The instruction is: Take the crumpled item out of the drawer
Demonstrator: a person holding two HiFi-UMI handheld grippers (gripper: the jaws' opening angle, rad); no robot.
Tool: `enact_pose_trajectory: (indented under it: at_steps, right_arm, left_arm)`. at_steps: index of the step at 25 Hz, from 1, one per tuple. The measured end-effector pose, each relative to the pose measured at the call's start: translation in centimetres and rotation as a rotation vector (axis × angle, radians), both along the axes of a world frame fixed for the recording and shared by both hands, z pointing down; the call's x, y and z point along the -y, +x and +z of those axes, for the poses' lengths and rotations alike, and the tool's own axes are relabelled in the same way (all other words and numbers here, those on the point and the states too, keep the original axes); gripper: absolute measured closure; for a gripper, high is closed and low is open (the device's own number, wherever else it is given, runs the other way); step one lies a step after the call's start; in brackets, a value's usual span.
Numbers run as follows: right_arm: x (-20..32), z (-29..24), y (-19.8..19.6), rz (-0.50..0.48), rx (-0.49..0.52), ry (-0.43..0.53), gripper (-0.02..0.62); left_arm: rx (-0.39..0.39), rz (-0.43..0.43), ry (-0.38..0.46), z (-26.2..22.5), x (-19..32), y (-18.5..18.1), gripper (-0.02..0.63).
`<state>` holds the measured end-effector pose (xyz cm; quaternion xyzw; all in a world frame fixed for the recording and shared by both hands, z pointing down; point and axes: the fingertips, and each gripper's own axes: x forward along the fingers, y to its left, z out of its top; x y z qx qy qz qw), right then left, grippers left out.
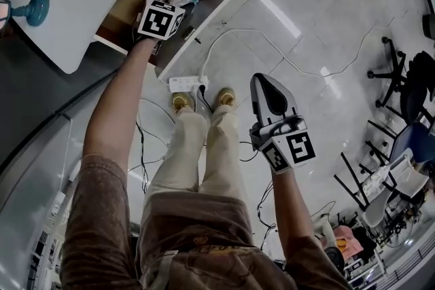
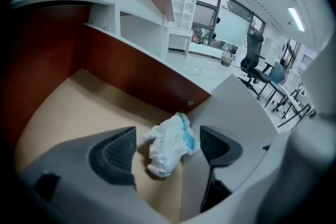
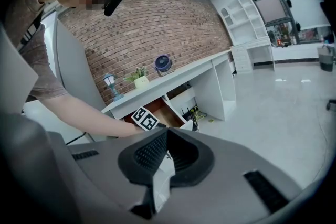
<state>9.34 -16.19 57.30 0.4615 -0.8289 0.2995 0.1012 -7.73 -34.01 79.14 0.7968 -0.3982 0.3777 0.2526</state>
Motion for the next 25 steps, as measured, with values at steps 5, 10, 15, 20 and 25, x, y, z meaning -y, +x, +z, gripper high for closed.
enact_pose_trajectory:
  at_steps: [5,10,15,20,25]
  right_arm:
    - [0.1,0.5,0.5,0.012,-0.019,-0.010,0.598]
    - [0.1,0.9,0.7,0.020,-0.026,-0.017,0.598]
    - [0.2,1.1,1.1,0.030,-0.026,-0.021,0.598]
    - [0.3,1.2,0.5,0.042,0.012,-0.016,0.598]
    - [-0.3,2.0,1.0,0.041,-0.026,-0.042,0.598]
  left_arm:
    - [0.021,0.012,-0.011,1.2,0.3,-0.2,0.222]
    - [0.028,0.015,-0.014,1.9,0.1,-0.2,0.222]
    - [0.015,0.002,0.003,1.9,0.5,0.1,0.224]
    - [0.030,0.024,0.026,2.3,0.1,-0.1,0.302]
    - [0.028,0.028,0.024,2.3,-0.2,0.2,0.353]
